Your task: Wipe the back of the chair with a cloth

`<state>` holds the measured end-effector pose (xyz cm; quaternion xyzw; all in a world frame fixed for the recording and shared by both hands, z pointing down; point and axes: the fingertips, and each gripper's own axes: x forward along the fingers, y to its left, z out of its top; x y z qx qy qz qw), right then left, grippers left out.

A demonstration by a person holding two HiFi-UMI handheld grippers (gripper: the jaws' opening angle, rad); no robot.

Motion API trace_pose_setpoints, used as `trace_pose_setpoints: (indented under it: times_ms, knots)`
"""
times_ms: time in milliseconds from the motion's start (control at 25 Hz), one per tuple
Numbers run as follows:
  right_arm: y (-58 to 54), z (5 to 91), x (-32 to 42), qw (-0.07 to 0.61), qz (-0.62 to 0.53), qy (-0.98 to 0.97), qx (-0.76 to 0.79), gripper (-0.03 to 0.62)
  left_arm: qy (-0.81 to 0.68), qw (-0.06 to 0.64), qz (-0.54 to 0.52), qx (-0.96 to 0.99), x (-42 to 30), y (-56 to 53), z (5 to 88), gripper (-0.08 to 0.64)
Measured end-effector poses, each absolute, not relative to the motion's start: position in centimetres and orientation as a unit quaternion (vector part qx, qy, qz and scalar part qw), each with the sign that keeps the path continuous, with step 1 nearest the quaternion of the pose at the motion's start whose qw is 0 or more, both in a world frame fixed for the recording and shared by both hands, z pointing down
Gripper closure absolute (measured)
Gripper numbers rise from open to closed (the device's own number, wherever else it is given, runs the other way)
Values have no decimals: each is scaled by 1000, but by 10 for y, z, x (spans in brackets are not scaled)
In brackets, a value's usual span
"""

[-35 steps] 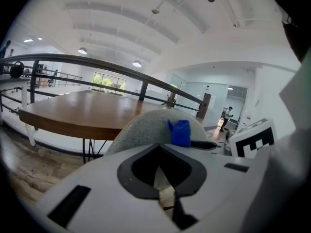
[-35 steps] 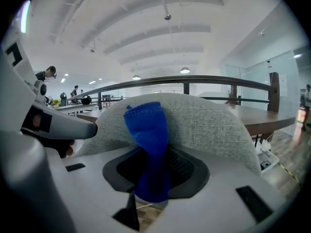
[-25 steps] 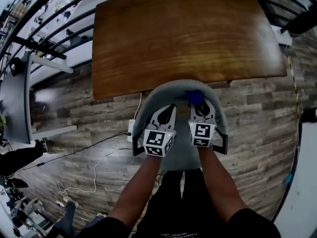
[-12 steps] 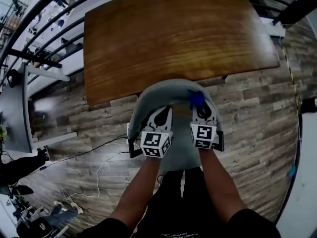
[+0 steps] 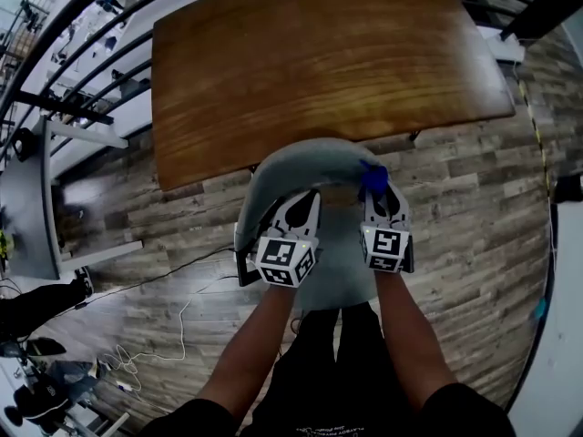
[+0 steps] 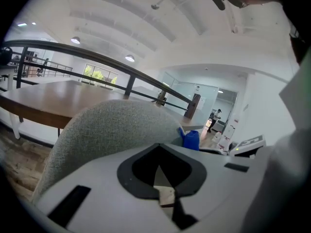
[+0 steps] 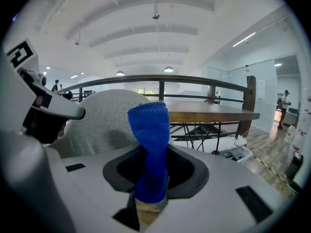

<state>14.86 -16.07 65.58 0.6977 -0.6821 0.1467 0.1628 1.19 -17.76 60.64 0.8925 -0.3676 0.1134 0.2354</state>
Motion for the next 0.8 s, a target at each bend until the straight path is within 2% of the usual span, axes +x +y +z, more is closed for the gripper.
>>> trace_pose_setpoints:
  times_ms: [200,400,800]
  knots:
    - [-160,653,146,146,142,-688,697,476,-376,231,120,889,5,-176,611,561]
    - [-160,657,127,164,130,-709,674,476,-376,226,121,890,0,-172,617,561]
    - [-178,681,16,156,118,-803,563,476,-458,235,121,849,-65,-175,657,561]
